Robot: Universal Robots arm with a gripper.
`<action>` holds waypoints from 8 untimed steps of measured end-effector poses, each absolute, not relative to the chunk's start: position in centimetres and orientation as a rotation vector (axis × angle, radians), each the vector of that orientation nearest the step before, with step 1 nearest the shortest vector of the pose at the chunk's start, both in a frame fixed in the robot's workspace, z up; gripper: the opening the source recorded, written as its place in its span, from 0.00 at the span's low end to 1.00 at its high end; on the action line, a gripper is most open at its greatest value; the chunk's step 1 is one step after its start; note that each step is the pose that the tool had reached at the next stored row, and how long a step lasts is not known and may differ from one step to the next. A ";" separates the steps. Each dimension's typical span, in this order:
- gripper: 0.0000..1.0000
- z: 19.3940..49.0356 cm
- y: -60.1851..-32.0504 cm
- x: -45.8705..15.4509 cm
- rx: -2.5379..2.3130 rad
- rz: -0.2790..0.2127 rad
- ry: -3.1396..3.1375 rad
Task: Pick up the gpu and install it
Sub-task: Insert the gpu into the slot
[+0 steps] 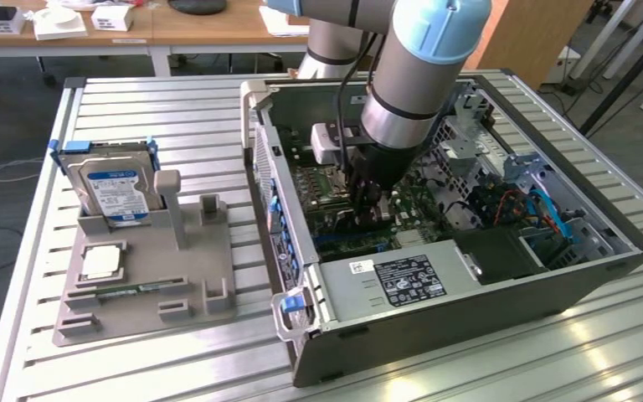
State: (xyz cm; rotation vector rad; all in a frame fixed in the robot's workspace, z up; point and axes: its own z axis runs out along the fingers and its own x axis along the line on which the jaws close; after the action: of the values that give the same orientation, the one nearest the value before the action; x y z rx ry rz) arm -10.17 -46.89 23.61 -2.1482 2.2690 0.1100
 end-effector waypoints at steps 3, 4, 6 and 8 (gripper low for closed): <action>0.27 23.6 -46.9 -10.2 -2.148 0.110 2.269; 0.27 23.6 -46.9 -10.2 -2.148 0.110 2.269; 0.28 23.6 -46.9 -10.2 -2.146 0.112 2.268; 0.40 23.7 -46.9 -10.2 -2.147 0.112 2.268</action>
State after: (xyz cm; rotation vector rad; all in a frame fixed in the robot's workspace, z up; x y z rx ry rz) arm -10.17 -46.88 23.71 -2.1470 2.2679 0.1120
